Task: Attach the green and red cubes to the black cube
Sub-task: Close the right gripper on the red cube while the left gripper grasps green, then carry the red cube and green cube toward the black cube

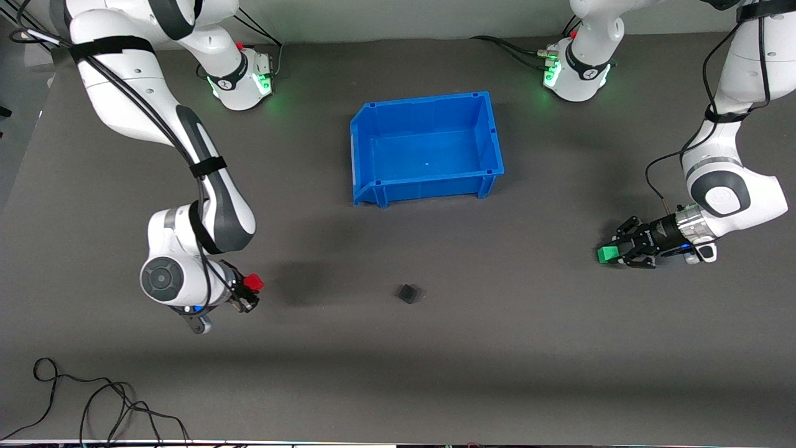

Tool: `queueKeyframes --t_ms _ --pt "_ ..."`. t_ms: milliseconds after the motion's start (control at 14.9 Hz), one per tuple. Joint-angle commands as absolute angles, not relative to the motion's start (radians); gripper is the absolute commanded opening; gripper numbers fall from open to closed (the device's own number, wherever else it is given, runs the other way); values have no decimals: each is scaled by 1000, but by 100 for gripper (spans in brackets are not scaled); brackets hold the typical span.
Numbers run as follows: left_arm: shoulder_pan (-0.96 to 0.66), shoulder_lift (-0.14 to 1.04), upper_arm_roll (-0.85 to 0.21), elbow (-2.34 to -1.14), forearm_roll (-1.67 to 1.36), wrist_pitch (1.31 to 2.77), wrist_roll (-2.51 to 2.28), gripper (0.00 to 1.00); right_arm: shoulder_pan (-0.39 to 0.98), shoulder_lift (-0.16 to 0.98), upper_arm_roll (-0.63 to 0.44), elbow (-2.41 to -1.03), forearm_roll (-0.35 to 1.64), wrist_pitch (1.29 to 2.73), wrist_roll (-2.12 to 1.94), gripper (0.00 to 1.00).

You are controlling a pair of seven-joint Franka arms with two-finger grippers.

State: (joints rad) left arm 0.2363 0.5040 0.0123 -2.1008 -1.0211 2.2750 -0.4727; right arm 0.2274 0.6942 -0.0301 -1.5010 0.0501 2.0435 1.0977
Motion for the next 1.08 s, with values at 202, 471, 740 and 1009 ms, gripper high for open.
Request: queueKeyframes --t_ms 202,471,740,1009 --pt "224 512 18 -2080 -1042 2283 -474 0 378 736 -41 -1404 77 2037 1294 18" --pt "181 479 18 -2005 -987 2263 -625 0 403 876 -38 -1229 90 2040 1373 19" --pt "46 489 18 -1893 -962 2266 -848 0 454 1011 -8 -1074 89 2087 1584 19" --pt "-78 498 17 -1844 -963 2279 -911 0 453 1034 63 -1052 101 2167 1699 17"
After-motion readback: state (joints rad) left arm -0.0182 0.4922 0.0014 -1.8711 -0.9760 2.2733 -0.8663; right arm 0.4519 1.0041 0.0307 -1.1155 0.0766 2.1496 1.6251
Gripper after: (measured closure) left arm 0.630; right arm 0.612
